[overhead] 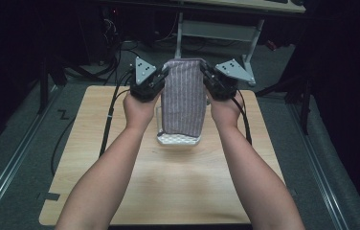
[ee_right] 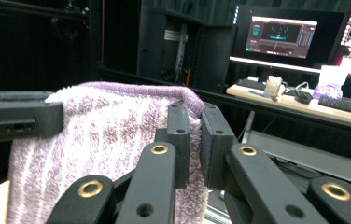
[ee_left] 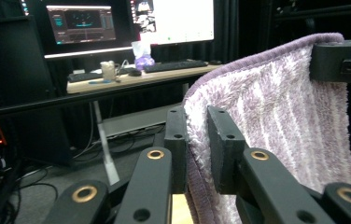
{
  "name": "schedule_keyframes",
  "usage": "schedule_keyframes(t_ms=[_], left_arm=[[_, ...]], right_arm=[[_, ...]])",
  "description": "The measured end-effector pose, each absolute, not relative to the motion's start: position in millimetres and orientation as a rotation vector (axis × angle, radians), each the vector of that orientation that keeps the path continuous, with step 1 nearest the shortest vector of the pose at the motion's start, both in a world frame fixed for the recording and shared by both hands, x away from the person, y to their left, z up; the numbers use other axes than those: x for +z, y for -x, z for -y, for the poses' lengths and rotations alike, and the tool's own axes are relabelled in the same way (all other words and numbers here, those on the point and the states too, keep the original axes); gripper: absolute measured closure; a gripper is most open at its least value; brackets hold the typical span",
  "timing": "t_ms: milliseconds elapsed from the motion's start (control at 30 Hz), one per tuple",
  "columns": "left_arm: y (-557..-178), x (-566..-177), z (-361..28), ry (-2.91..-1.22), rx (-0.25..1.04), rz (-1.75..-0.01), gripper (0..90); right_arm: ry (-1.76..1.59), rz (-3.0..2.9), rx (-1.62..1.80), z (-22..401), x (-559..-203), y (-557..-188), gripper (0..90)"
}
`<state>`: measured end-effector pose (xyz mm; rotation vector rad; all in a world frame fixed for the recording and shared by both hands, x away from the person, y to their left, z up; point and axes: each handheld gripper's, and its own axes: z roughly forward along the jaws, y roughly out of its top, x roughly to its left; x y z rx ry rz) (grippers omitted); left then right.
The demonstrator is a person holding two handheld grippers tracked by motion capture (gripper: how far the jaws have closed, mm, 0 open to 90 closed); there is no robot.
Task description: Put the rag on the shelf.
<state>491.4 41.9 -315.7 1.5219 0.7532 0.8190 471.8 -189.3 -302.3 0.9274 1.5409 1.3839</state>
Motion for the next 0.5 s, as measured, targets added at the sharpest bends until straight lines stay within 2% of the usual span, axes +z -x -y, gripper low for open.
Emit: schedule_keyframes(t_ms=[233,367,500], left_arm=[[-514,-320,-43,-1.528,0.797,-0.820,78.6],[-523,-324,-37,-1.596,0.863,-0.832,78.3],[-534,-335,-33,-1.643,0.845,-0.870,78.2]], right_arm=[[-0.928,-1.591,1.294,182,-308,-497,84.3],[-0.923,-1.610,1.240,179,-312,-509,84.2],[-1.000,-1.651,1.215,179,-320,-526,84.3]])
